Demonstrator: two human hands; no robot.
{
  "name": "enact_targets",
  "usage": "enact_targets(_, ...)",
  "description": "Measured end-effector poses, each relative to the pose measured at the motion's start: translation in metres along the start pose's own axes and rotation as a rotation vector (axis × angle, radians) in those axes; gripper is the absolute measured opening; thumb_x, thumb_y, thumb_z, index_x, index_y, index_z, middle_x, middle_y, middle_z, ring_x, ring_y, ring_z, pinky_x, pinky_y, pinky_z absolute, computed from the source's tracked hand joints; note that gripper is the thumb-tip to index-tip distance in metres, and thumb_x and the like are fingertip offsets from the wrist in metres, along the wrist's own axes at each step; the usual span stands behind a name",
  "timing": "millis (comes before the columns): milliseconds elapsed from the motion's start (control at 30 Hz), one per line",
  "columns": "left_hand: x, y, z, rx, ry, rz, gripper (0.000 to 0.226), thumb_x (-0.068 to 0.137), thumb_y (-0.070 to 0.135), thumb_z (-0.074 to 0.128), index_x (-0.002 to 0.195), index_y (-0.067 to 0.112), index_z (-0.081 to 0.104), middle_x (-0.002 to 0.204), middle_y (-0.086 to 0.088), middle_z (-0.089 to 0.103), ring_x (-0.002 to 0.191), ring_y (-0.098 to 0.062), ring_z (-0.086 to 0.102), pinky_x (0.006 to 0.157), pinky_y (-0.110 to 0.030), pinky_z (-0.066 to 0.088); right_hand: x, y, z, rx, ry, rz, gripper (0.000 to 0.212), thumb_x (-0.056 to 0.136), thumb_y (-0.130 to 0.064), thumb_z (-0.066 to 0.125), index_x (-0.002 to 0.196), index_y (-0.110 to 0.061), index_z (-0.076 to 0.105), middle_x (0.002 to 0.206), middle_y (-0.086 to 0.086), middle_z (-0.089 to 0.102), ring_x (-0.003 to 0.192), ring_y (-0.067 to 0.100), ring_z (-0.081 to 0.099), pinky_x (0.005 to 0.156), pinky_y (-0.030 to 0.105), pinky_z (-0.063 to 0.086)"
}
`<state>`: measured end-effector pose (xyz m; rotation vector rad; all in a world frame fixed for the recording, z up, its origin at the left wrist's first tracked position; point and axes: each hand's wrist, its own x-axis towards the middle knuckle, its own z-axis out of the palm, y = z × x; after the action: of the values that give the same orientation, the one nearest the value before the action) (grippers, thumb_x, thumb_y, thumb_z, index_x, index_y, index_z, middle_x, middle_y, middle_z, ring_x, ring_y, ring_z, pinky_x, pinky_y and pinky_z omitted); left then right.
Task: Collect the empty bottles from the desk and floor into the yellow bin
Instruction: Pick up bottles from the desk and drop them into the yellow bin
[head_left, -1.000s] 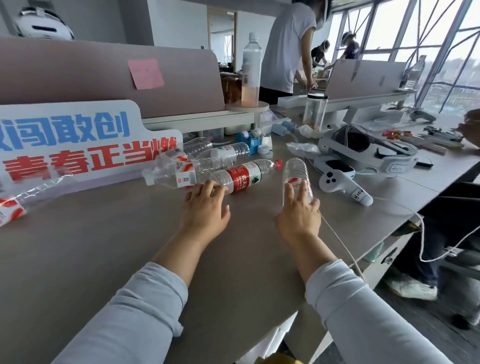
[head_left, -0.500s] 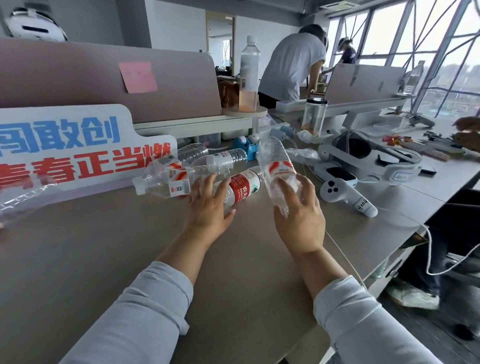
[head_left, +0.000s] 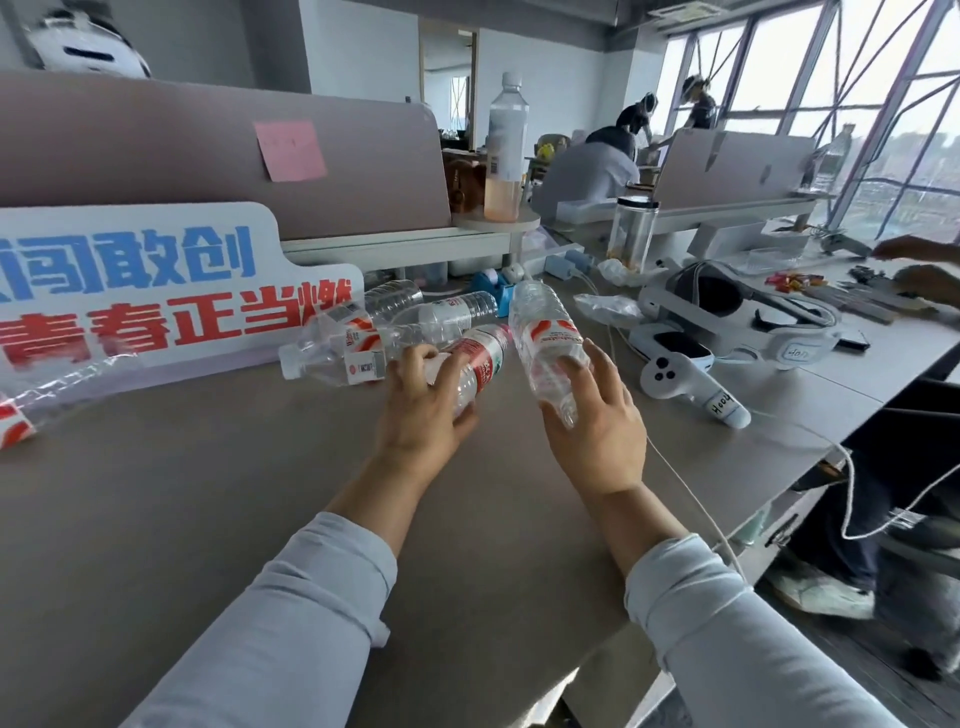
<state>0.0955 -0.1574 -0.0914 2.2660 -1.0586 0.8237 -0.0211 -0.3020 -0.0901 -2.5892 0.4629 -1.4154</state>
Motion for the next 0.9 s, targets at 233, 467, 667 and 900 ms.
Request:
enact_targets(233,-0.039,-0.026,-0.066,0.168,0.285,0.047,0.056,0.066,0.031,0.073,0.114,0.019,0.046,0.122,-0.011,0.033,0.110,-0.032,0.039,0.076,-0.040,0.054,0.003,-0.060,-0.003,0.127,0.018,-0.074,0.054,0.069,-0.021,0.080,0.112,-0.011,0.050,0.127,0.017,0.058,0.102,0.037,0.064,0.073,0.043,0.055)
enact_targets(467,-0.101,-0.095,-0.169,0.401,0.411,0.018,0.058,0.062,0.033,0.071,0.112,0.016,0.046,0.119,-0.010,0.038,0.105,-0.030,0.041,0.084,-0.040,0.048,-0.005,-0.194,0.014,0.291,-0.102,-0.288,0.052,0.070,-0.024,0.080,0.111,-0.012,0.050,0.128,0.014,0.057,0.091,0.038,0.067,0.061,0.040,0.055)
enact_targets(667,-0.189,-0.170,-0.290,0.587,0.407,-0.136,0.064,0.057,0.022,0.075,0.114,0.015,0.046,0.121,-0.009,0.039,0.101,-0.032,0.040,0.085,-0.042,0.047,-0.037,-0.346,0.030,0.466,-0.216,-0.470,0.049,0.068,-0.028,0.082,0.108,-0.008,0.060,0.125,0.014,0.061,0.089,0.039,0.068,0.058,0.043,0.056)
enact_targets(900,-0.316,-0.219,-0.441,0.897,0.404,-0.384,0.067,0.056,0.019,0.078,0.115,0.019,0.045,0.120,-0.006,0.039,0.098,-0.033,0.039,0.076,-0.042,0.052,-0.108,-0.531,0.029,0.798,-0.348,-0.709,0.047,0.069,-0.022,0.075,0.110,-0.008,0.056,0.124,0.017,0.059,0.088,0.040,0.067,0.055,0.042,0.055)
